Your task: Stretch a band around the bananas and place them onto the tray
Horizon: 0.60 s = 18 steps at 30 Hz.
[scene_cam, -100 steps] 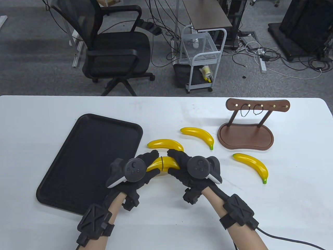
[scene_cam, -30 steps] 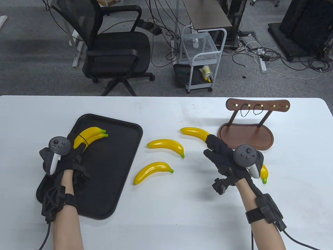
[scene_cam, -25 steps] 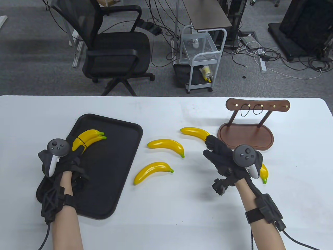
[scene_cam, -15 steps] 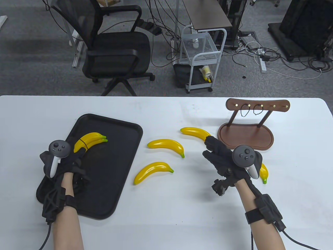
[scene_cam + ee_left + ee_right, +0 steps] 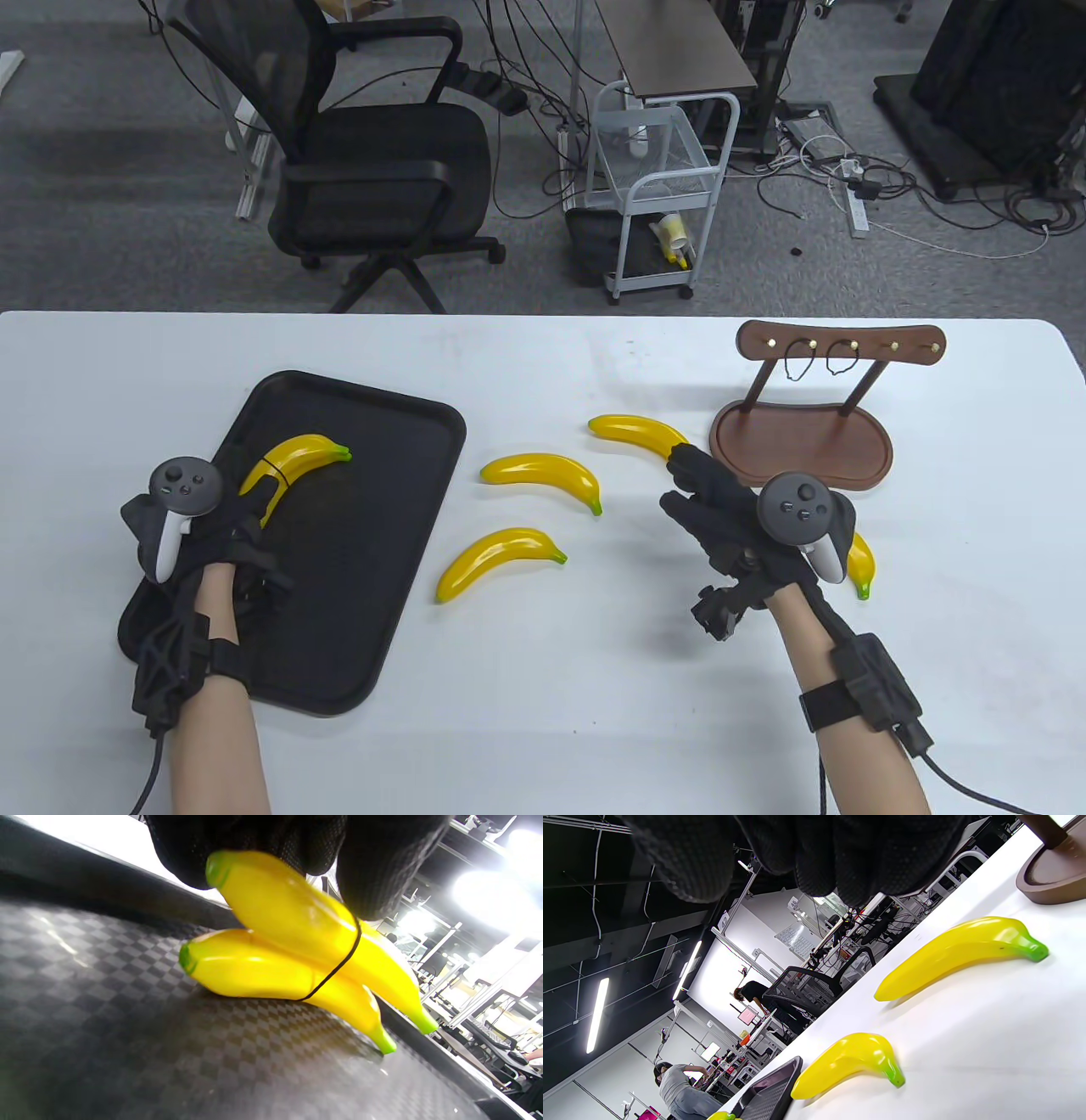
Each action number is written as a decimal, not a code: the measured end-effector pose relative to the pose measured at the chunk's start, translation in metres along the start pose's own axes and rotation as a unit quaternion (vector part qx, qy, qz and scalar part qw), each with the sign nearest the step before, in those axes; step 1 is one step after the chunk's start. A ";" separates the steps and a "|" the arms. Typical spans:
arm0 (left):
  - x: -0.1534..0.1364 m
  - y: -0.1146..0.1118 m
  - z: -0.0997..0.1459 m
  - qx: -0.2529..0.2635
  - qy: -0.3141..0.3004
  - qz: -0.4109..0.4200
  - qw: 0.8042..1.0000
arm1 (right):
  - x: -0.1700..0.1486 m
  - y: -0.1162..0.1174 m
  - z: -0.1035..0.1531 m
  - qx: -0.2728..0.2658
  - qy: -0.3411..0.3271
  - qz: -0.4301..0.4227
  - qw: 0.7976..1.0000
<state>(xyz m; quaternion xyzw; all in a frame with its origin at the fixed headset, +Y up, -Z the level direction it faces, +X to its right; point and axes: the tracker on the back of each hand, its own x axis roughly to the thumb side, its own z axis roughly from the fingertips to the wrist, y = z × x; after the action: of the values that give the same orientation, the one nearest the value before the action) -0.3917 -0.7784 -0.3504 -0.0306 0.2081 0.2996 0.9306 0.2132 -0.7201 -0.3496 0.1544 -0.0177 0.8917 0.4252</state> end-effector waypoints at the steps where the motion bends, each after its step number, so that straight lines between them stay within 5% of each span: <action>1: 0.002 0.002 0.001 0.000 -0.003 0.003 1.000 | 0.000 0.000 0.000 0.000 0.000 -0.001 1.000; 18: 0.088 0.014 0.055 0.002 -0.165 0.019 0.986 | -0.001 -0.001 0.000 0.002 -0.003 0.000 1.000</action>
<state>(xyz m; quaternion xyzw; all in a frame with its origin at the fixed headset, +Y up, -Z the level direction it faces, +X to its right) -0.3149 -0.7087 -0.3346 0.0247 0.0532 0.3181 0.9462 0.2143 -0.7198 -0.3501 0.1578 -0.0170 0.8913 0.4247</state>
